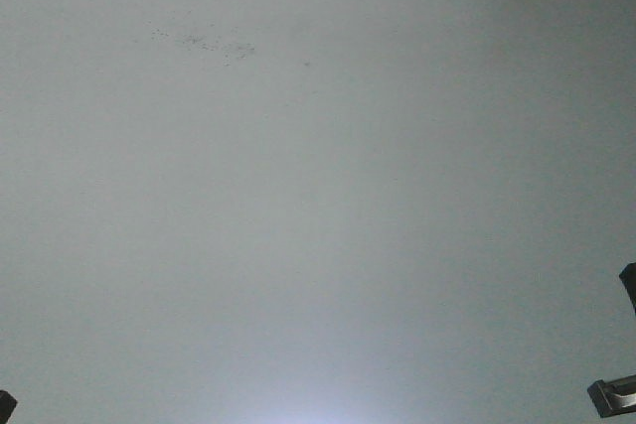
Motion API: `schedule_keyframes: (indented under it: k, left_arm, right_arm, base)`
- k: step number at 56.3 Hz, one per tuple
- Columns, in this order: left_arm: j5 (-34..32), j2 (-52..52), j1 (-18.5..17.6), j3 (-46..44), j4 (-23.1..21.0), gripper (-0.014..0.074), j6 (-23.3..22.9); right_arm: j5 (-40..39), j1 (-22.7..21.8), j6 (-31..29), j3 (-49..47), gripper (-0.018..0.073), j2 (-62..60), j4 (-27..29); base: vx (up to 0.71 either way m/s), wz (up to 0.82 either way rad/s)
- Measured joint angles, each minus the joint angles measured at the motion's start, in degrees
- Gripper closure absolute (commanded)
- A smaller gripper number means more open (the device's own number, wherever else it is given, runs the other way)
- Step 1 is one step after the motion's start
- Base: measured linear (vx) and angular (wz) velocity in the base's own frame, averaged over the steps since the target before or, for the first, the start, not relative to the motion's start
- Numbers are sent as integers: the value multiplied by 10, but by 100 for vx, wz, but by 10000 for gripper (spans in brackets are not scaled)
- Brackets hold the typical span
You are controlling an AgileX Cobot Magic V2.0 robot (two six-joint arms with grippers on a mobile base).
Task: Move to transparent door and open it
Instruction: 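Drive the base forward across the grey floor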
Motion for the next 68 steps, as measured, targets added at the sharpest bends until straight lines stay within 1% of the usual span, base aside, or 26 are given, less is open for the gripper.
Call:
schedule_keyframes:
  k: [46, 68]
  left_arm:
    - [0, 0, 0, 0, 0, 594, 0]
    - [0, 0, 0, 0, 0, 594, 0]
  right_arm:
    - [0, 0, 0, 0, 565, 0, 0]
    - [0, 0, 0, 0, 565, 0, 0]
  base:
    - [0, 2]
    - [8, 4]
